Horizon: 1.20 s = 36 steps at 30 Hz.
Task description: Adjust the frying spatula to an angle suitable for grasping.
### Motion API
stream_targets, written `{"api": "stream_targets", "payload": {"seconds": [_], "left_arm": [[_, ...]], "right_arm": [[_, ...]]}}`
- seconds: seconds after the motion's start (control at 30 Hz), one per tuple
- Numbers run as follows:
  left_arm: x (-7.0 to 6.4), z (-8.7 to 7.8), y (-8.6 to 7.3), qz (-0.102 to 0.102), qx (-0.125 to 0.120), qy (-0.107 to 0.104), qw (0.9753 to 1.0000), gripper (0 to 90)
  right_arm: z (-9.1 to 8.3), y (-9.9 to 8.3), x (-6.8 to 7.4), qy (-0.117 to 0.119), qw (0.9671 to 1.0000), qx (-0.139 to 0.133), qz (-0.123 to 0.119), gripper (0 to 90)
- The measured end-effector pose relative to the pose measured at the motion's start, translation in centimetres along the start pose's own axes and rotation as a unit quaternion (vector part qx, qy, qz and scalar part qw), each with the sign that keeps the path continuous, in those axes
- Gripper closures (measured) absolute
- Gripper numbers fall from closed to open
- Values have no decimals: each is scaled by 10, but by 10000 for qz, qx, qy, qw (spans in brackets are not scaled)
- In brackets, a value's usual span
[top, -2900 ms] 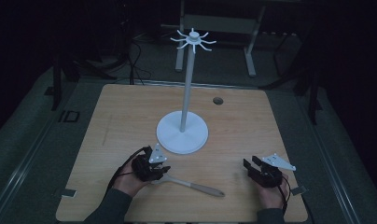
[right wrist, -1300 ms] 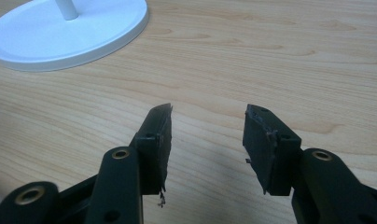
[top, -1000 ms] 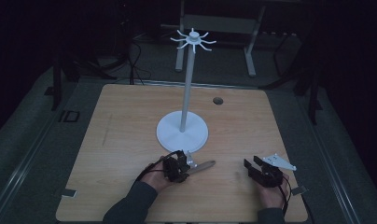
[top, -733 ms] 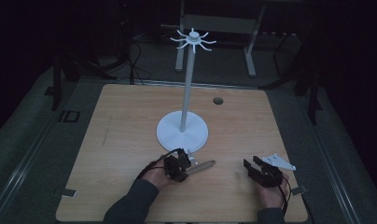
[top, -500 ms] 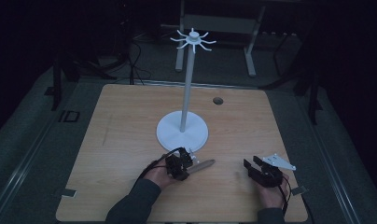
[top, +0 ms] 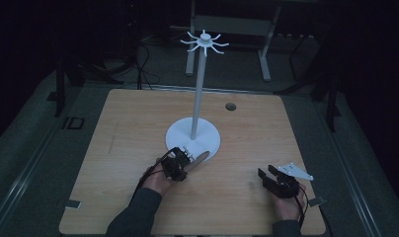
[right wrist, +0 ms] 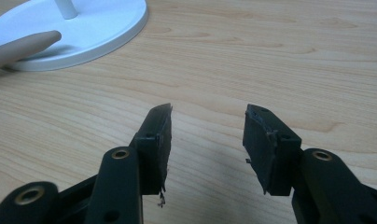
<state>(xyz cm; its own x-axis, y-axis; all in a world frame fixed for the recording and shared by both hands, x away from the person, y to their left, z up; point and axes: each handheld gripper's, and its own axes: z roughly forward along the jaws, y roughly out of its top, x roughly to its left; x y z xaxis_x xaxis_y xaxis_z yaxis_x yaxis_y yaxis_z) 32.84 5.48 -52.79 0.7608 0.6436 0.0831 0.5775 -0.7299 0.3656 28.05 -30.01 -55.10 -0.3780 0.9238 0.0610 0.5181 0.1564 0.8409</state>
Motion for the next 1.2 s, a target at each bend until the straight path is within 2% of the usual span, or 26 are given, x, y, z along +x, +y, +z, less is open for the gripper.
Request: {"api": "stream_targets", "payload": {"seconds": [0.17, 0.53, 0.67, 0.83, 0.93, 1.2], "left_arm": [[-1, 6, 4, 110, 186, -46, 9998, 735], [-3, 7, 6, 122, 161, 34, 9998, 752], [-3, 3, 5, 93, 54, 49, 9999, 753], [-2, -3, 2, -40, -231, 109, 9997, 753], [-2, -6, 2, -129, -379, 105, 9991, 753], [-2, -14, 1, -203, -649, 179, 9975, 754]], "right_arm": [[1, 0, 1, 12, 10000, 14, -12, 516], [0, 0, -1, -1, 10000, -4, 8, 515], [0, 0, -2, -13, 10000, -3, 36, 515], [1, -1, -2, -31, 10000, 3, 36, 514], [1, -1, -2, -29, 10000, 11, 25, 512], [2, -1, -3, 8, 10000, 25, 60, 515]]}}
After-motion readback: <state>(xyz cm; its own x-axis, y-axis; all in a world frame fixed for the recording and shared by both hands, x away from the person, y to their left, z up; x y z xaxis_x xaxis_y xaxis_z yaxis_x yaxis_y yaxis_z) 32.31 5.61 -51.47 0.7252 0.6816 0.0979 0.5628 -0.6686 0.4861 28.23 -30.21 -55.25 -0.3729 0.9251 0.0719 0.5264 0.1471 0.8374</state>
